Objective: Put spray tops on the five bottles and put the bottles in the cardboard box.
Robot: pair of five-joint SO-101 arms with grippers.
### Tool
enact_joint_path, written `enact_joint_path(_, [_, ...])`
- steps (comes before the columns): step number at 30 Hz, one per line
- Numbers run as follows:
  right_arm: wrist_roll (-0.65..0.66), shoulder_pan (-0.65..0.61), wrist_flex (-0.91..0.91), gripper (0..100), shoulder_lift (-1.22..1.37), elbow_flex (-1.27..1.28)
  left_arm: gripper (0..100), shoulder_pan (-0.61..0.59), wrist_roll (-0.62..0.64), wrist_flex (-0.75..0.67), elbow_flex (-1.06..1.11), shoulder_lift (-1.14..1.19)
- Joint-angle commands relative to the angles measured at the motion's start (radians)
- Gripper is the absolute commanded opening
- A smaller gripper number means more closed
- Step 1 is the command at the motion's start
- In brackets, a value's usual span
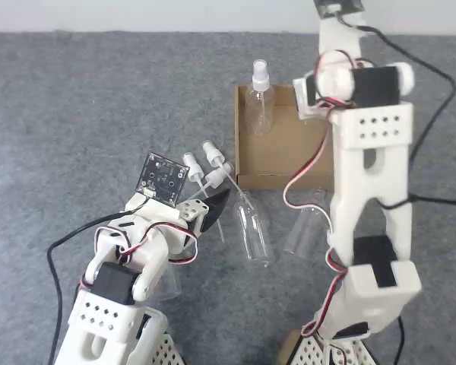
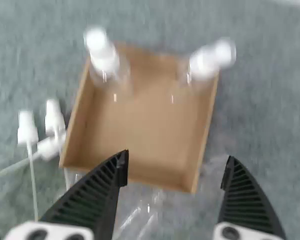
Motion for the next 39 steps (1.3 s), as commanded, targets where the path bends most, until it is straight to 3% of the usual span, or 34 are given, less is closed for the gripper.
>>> enact_joint_path(1, [-0.002, 0.028, 0.054, 22.1, -0.156, 0.118, 27, -0.006, 0.0, -0.031, -0.008, -0.017])
enact_joint_path(7, [0.005, -0.001, 0.013, 18.2, -0.371, 0.618, 27, -0.068, 0.0, -0.069, -0.007, -0.012])
enact_joint_path(13, [0.011, -0.07, -0.285, 27.9, -0.562, 1.2, 27, -0.075, 0.0, -0.074, -0.007, -0.011])
enact_joint_path(17, [0.011, -0.084, -0.435, 28.6, -0.624, 1.455, 27, -0.075, 0.0, -0.074, -0.007, -0.011])
enact_joint_path(22, [0.006, -0.084, -0.526, 28.6, -0.627, 1.577, 27, -0.077, 0.0, -0.075, -0.007, -0.011])
enact_joint_path(31, [-0.167, -0.061, -0.639, 28.5, -0.625, 1.731, 27, -0.083, -0.002, -0.078, -0.013, -0.011])
enact_joint_path(35, [-0.169, 0.028, -0.659, 24.3, -0.627, 1.76, 27, -0.089, -0.002, -0.074, -0.031, -0.009])
enact_joint_path(39, [-0.155, 0.162, -0.677, 13.9, -0.638, 1.771, 27, -0.198, -0.002, -0.031, -0.114, -0.006])
